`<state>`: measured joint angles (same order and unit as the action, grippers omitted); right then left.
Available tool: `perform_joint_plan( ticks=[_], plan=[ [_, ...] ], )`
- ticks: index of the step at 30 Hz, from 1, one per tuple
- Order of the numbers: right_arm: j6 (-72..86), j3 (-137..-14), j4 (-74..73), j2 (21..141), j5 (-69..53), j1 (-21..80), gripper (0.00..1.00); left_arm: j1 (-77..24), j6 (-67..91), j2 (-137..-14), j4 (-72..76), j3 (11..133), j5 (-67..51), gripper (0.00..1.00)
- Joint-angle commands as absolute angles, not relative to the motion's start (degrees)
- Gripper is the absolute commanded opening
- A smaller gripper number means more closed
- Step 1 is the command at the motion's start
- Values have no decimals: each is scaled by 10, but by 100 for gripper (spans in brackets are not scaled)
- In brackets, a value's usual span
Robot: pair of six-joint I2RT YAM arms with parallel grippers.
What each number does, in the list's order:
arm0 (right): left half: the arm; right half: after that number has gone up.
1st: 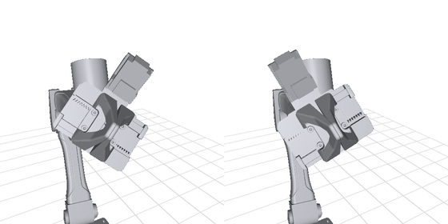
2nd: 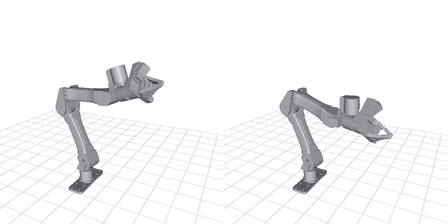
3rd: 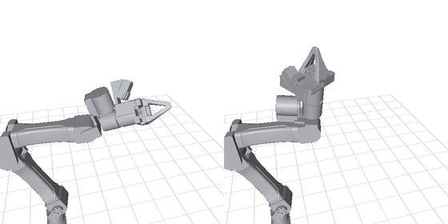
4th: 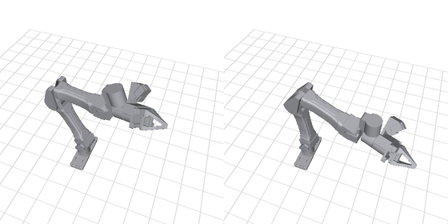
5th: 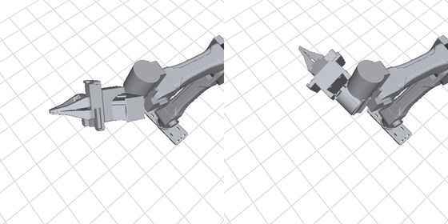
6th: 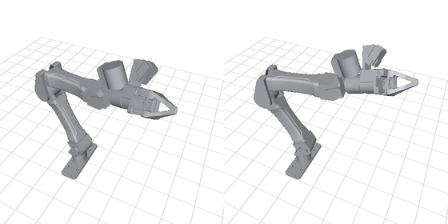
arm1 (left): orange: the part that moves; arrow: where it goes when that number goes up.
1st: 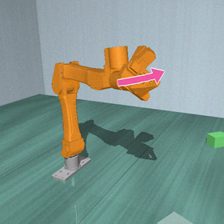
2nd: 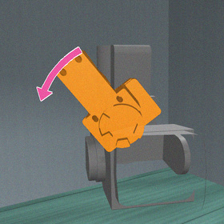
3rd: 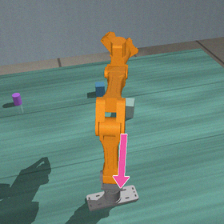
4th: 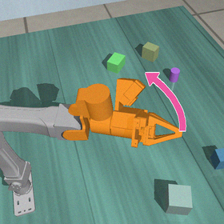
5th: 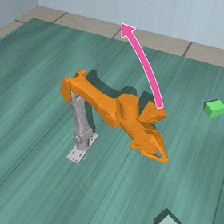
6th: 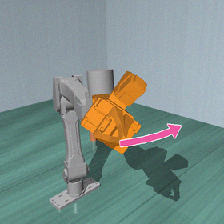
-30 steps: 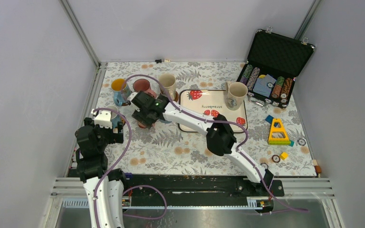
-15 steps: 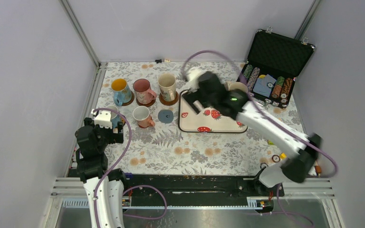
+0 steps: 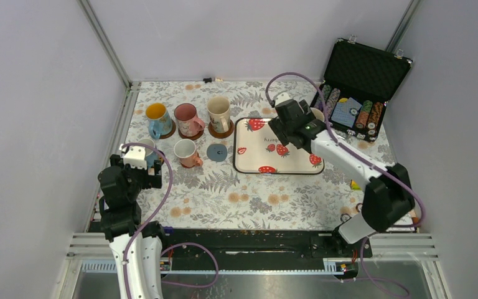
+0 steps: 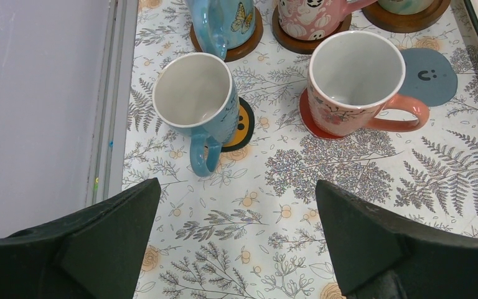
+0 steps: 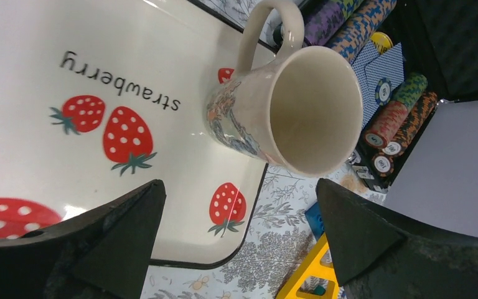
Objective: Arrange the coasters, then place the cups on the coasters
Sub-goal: Pick up the cup from the tray.
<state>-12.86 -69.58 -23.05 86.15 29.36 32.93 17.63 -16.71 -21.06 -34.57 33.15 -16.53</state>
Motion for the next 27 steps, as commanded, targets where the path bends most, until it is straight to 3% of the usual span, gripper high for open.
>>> perform_joint_plan(
  ticks=[1, 11, 27],
  plan=[
    [-162, -748, -171, 915, 390, 324, 100, 180, -173, -202, -323, 330, -178, 99],
    [-235, -948, -237, 1052, 329, 318, 100, 181, -172, -210, -323, 330, -173, 99],
    [-187, -1250, -448, 1305, 330, 271, 100, 185, -172, -207, -319, 327, -175, 99]
  ],
)
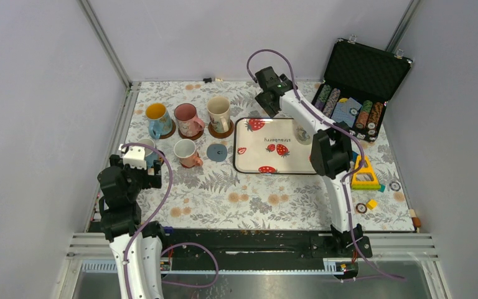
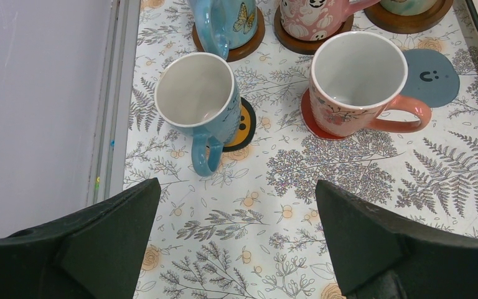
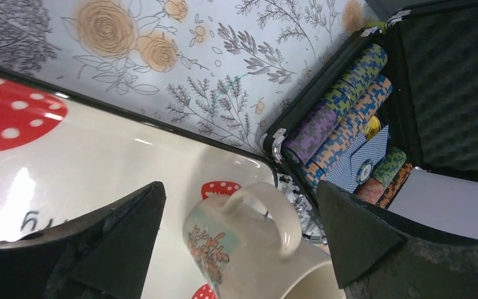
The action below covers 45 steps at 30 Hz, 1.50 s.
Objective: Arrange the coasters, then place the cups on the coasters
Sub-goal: Pick up the cup from the tray.
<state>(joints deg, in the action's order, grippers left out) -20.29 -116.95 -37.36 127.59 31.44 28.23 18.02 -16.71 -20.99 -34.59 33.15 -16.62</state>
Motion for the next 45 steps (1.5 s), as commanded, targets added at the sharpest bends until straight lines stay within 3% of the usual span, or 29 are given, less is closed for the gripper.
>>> perform_joint_plan(
  ticks=[1, 7, 20, 34, 45],
  plan=[
    [-186, -1266, -461, 1317, 331, 268, 100, 185, -174, -208, -320, 328, -180, 99],
    [-169, -1352, -545, 1379, 306, 254, 100, 188, -172, -206, -319, 327, -178, 99],
    [-168, -1352, -624, 1397, 230, 240, 99, 191, -173, -206, -319, 327, -181, 99],
    [-194, -1194, -621, 1254, 78, 242, 92, 196, -171, -205, -322, 329, -170, 99],
    [-197, -1058, -602, 1147, 61, 275, 91, 203, -172, -197, -321, 327, -183, 99]
  ],
)
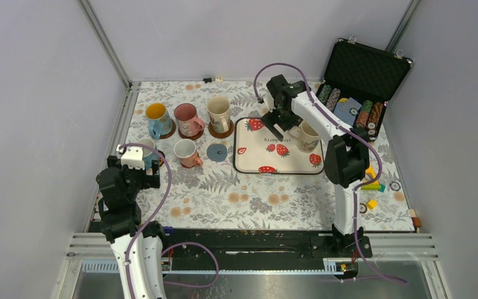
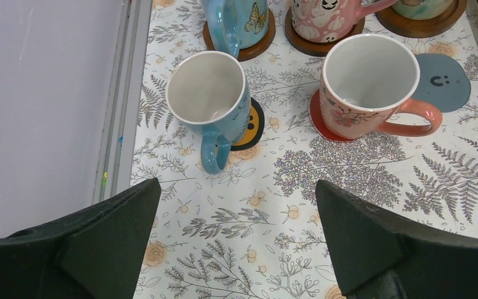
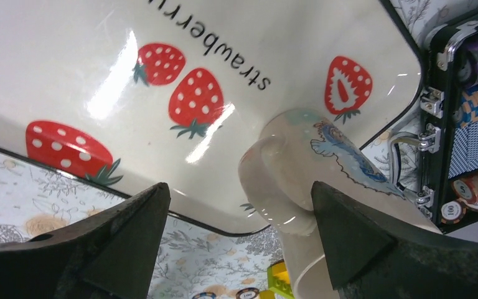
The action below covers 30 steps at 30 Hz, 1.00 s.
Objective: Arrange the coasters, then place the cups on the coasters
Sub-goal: Pick up the cup from the tray.
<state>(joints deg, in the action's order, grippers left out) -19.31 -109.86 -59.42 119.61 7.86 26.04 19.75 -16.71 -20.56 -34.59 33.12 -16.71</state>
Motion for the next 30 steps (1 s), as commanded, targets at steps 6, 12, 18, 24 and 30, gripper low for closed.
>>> perform_joint_plan(
  ticks=[6, 12, 18, 24, 30],
  plan=[
    [-200, -979, -596, 1107, 54, 290, 91, 205, -173, -195, -322, 327, -188, 99],
    [-200, -947, -600, 1072, 54, 298, 91, 206, -172, -194, -322, 328, -187, 99],
    [-203, -928, -616, 1036, 74, 303, 91, 207, -172, -191, -322, 327, -187, 99],
    [-219, -866, -601, 992, 102, 303, 91, 207, -171, -190, -322, 327, -191, 99],
    [-216, -837, -593, 961, 112, 303, 91, 208, -172, -189, -322, 327, -191, 99]
  ],
)
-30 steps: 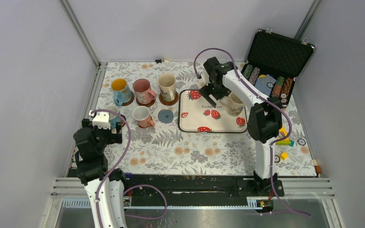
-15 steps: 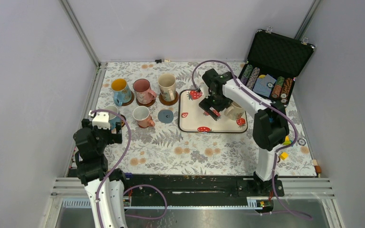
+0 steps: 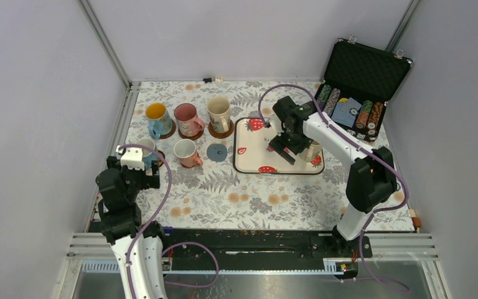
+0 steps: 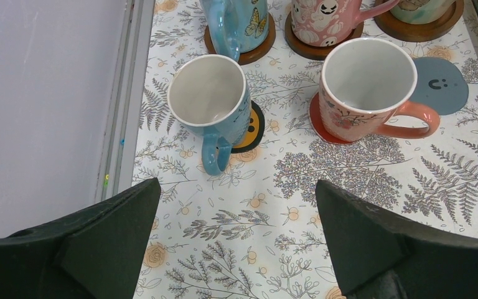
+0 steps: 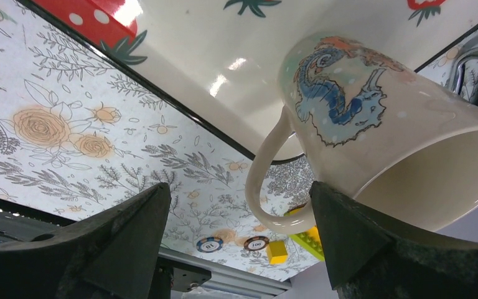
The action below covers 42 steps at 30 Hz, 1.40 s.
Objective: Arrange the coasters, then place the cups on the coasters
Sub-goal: Pick up the cup from the tray.
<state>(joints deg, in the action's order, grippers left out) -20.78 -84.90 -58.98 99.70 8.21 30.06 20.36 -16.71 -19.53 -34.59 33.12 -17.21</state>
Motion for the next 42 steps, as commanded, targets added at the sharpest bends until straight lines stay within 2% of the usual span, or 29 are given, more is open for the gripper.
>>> perform_joint_plan(
  ticks=[1, 7, 12, 16, 21, 25, 33, 39, 42],
  plan=[
    [-215, -834, -589, 956, 116, 303, 91, 208, -172, -189, -322, 327, -194, 99],
    [-211, -838, -583, 927, 72, 303, 90, 208, -172, -190, -322, 328, -193, 99],
    [-175, -830, -542, 855, 43, 303, 90, 208, -171, -188, -322, 327, -187, 99],
    [-110, -783, -466, 796, 140, 303, 93, 208, -172, -189, -324, 329, -188, 99],
    [-43, -691, -394, 750, 202, 303, 99, 209, -173, -187, -324, 327, -195, 99],
    [-37, -631, -332, 724, 251, 303, 100, 210, -172, -184, -323, 326, -189, 99],
    [-23, -572, -289, 749, 266, 301, 100, 210, -173, -185, -323, 327, -195, 99],
    [-13, -593, -284, 807, 268, 285, 100, 212, -172, -188, -323, 326, -193, 99],
    [-7, -605, -286, 826, 246, 273, 95, 213, -173, -191, -323, 328, -189, 99]
  ],
)
